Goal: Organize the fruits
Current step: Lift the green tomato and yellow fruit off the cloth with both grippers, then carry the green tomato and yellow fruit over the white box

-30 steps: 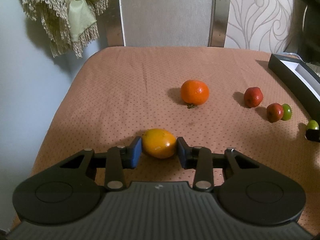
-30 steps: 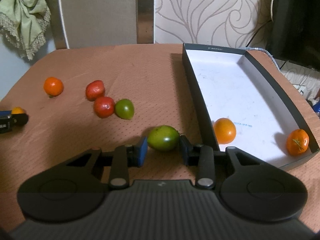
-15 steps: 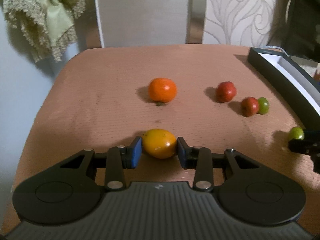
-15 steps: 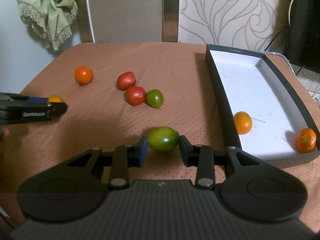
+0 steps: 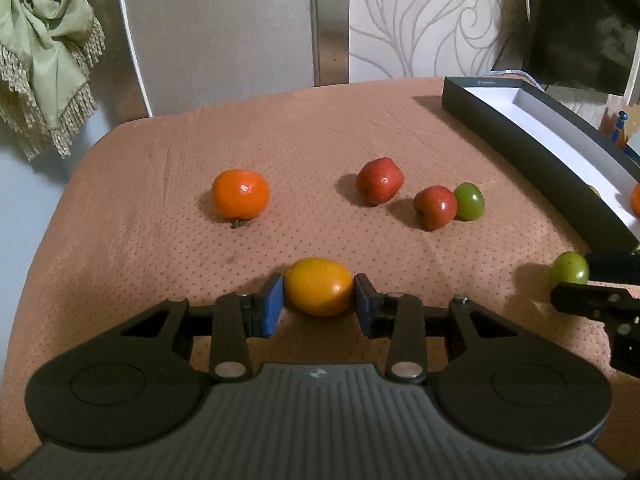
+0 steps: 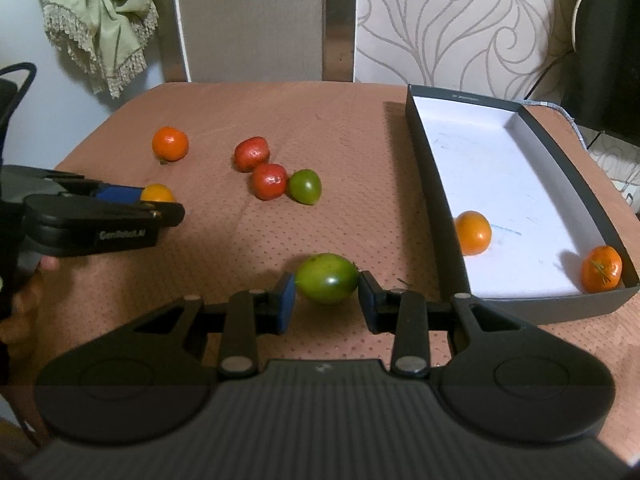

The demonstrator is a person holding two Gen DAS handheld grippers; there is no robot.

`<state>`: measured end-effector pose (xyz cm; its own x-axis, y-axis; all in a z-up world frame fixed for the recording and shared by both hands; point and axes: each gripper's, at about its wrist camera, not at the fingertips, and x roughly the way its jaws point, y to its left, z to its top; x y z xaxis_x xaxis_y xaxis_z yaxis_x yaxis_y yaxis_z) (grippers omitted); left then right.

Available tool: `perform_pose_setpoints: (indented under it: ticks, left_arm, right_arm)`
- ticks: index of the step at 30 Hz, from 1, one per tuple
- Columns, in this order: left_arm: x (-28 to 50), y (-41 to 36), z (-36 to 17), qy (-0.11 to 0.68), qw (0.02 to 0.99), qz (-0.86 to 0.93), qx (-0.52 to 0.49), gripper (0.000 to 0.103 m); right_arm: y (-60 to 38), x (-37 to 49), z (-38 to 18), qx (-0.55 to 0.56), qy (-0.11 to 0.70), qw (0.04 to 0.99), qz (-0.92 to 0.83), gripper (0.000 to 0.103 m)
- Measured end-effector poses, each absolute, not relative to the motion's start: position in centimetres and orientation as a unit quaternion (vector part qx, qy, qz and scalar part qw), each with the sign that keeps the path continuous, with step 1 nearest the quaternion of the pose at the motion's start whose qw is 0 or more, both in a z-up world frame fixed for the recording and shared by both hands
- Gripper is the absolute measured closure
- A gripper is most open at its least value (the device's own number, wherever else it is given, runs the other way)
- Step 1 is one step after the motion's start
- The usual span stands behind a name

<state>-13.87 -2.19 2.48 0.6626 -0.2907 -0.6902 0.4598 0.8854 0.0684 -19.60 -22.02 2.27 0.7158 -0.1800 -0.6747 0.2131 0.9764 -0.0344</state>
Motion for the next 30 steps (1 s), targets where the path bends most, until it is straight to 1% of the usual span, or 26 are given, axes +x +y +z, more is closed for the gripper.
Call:
perform_pose_setpoints:
  ticks: [10,19,26,30]
  left_arm:
    - [-14.0,-2.2,2.3,0.349,0.906,-0.205,0.12,0.059]
    - [-14.1,-1.8,3.0,0.358,0.903,-0.213,0.108,0.06]
    - [-14.4,-3.5,4.8,0.334,0.907,-0.231,0.113,0.06]
    - [-14.8,-4.5,5.7,0.317,0.909,-0.247,0.113,0.06]
  right_arm:
    - [-22.2,-19.7,2.1,0.023,0.368,0.923,-0.107,0.065]
    - [-21.9,-19.8,3.2,0.016,0.362,0.928,-0.084,0.065]
    - [-22.7,-20.7,5.6,0.023,0.336,0.938,-0.078,0.065]
    - [-22.9,-20.6,6.2,0.02,0.339,0.938,-0.074,0.065]
